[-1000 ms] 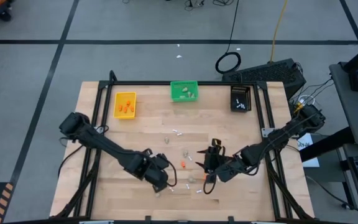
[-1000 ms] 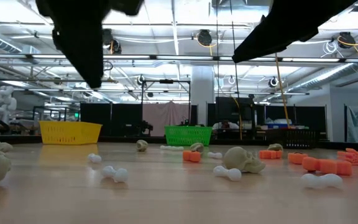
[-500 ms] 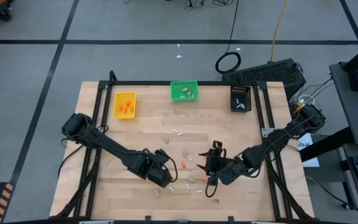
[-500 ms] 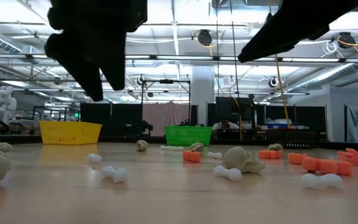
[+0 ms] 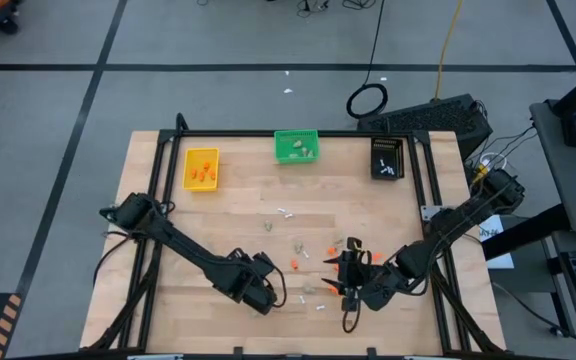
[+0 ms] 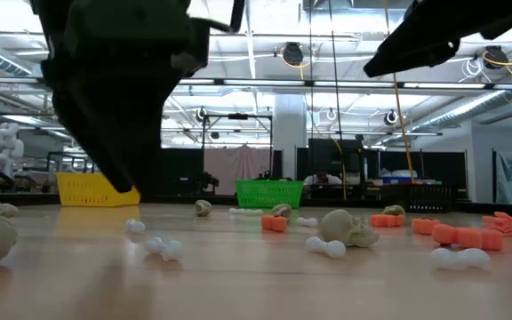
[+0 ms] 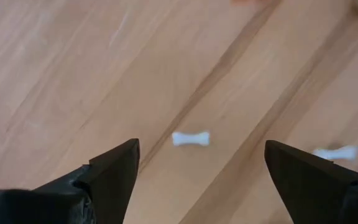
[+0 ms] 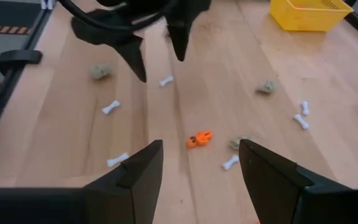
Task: Sort Halloween decoration
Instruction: Put the white bone toy into the black bin
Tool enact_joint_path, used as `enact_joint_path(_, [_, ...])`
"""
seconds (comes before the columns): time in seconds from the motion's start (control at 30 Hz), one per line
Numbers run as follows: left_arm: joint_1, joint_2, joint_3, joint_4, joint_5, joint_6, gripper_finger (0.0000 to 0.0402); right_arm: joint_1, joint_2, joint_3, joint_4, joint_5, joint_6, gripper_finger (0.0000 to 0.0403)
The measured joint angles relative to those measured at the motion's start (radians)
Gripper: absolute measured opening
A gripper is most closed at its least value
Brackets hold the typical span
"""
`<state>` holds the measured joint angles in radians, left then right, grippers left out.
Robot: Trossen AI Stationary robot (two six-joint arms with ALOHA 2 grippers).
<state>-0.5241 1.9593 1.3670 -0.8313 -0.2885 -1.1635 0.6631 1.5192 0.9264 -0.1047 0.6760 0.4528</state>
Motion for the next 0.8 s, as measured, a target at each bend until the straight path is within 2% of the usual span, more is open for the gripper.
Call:
enact_joint_path(0.33, [0.042,0.03,0.0,0.01,0.035,0.027,0.0343,0.013,0.0,0.0,-0.005,0.002,0.004,0.0196])
enact_joint_path(0.57, [0.054,0.03,0.0,0.01,0.098,0.018,0.0343,0.013,0.0,0.0,-0.005,0.002,0.007,0.0196])
enact_joint_path(0.8, [0.053,0.03,0.0,0.01,0.097,0.02,0.0343,0.013,0.0,0.0,-0.005,0.002,0.011,0.0196])
